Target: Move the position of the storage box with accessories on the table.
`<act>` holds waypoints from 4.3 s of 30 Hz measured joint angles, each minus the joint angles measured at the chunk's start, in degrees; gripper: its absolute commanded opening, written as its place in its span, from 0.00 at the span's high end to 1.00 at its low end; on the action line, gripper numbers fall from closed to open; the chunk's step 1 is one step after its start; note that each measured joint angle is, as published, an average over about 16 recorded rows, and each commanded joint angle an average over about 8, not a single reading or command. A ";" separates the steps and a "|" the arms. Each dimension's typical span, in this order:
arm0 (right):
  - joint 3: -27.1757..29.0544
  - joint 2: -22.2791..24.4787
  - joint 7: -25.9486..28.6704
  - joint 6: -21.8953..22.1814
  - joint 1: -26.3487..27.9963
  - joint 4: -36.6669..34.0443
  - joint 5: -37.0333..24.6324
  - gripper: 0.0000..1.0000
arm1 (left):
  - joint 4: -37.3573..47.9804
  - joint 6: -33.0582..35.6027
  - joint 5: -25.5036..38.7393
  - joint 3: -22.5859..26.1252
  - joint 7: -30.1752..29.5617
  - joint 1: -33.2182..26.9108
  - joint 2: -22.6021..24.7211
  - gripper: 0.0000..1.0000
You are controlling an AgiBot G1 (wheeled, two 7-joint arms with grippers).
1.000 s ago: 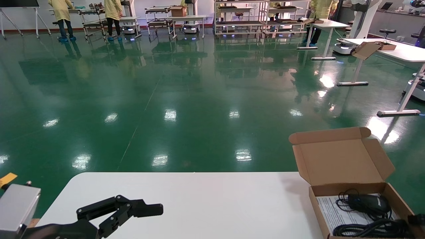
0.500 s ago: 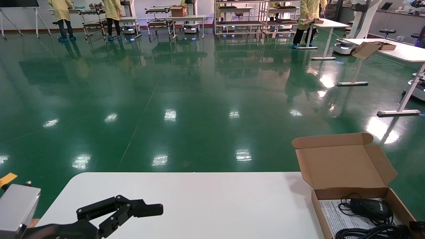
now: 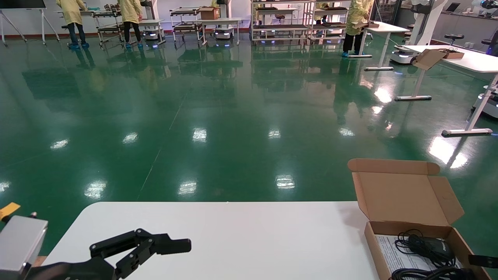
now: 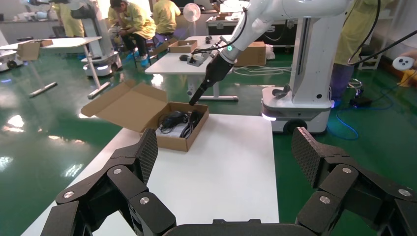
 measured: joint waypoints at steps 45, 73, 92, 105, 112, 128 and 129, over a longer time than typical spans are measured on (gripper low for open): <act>2.64 1.88 0.25 -14.71 5.49 2.17 3.23 0.00 | 0.01 -0.02 -0.02 0.00 0.01 0.01 -0.01 0.00; 21.01 6.82 -13.76 -23.69 -13.17 32.65 17.96 0.00 | 0.02 -0.02 -0.02 0.00 0.01 0.01 -0.01 0.00; 34.88 10.55 -24.30 -30.53 -27.21 55.63 29.10 0.00 | 0.02 -0.02 -0.02 0.01 0.01 0.01 -0.01 0.00; 43.68 12.90 -30.88 -34.87 -36.11 70.28 36.16 0.00 | 0.02 -0.02 -0.03 0.01 0.01 0.01 -0.01 0.00; 46.03 13.53 -32.49 -36.02 -38.48 74.20 38.07 0.00 | 0.03 -0.03 -0.03 0.00 0.01 0.02 -0.02 0.00; 45.78 13.49 -32.41 -35.90 -38.26 73.70 37.89 0.00 | 0.03 -0.04 -0.03 0.00 0.01 0.02 -0.02 0.00; 45.74 13.48 -32.39 -35.88 -38.22 73.64 37.86 0.00 | 0.03 -0.04 -0.03 0.00 0.01 0.02 -0.02 0.00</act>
